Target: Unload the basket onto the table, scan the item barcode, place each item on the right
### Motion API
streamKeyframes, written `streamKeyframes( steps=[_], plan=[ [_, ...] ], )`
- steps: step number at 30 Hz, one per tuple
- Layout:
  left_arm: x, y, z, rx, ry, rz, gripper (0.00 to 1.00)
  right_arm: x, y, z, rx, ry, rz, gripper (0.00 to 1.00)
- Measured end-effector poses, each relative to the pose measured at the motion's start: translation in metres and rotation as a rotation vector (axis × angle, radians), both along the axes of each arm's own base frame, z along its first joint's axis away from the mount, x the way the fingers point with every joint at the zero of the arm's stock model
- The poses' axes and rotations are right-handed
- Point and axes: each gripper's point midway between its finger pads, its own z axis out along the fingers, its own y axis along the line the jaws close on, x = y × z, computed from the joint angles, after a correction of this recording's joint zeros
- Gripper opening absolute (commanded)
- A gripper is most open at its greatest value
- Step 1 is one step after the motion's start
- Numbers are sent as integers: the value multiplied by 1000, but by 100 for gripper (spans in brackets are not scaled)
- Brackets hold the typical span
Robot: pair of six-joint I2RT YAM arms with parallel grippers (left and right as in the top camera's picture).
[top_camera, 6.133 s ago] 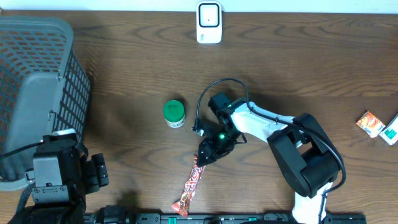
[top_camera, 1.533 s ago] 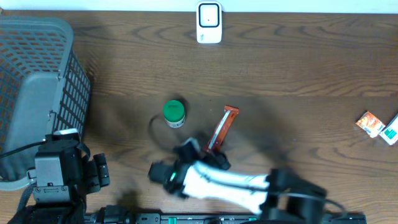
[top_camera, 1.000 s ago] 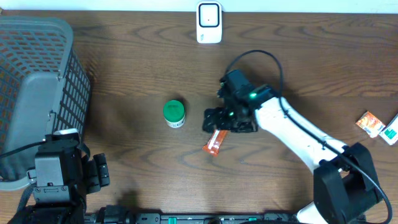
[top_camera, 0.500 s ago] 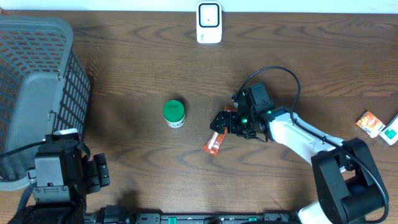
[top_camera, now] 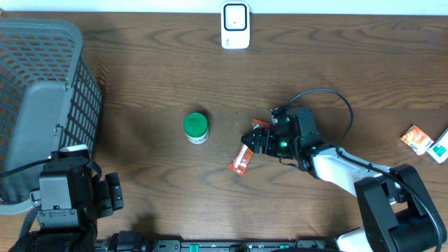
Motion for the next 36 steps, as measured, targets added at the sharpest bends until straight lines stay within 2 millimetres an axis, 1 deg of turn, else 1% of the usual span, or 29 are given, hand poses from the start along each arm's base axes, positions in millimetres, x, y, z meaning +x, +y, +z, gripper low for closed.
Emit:
streamKeyframes(
  steps=[7,11,13,14,15,21,23,24,26,28,32,34,35,36],
  plan=[
    [0,0,0,0,0,0,98,2,-3,-3,20,8,-8,77],
    [0,0,0,0,0,0,98,10,1,-7,57,3,-9,67],
    [0,0,0,0,0,0,98,12,4,-8,79,5,-2,56],
    [0,0,0,0,0,0,98,13,3,-10,81,9,-5,53],
    [0,0,0,0,0,0,98,13,1,-12,86,22,-12,52],
    [0,0,0,0,0,0,98,13,-1,-14,98,40,-14,49],
    [0,0,0,0,0,0,98,13,-2,-14,100,42,-15,50],
    [0,0,0,0,0,0,98,13,-2,-14,101,41,-13,53],
    [0,0,0,0,0,0,98,12,-1,-14,104,38,-7,62],
    [0,0,0,0,0,0,98,12,0,-12,114,35,2,62],
    [0,0,0,0,0,0,98,12,0,-12,112,37,4,44],
    [0,0,0,0,0,0,98,11,-3,-15,99,47,-7,42],
    [0,0,0,0,0,0,98,11,-4,-17,93,53,-13,38],
    [0,0,0,0,0,0,98,11,-4,-18,91,56,-14,31]
  ],
)
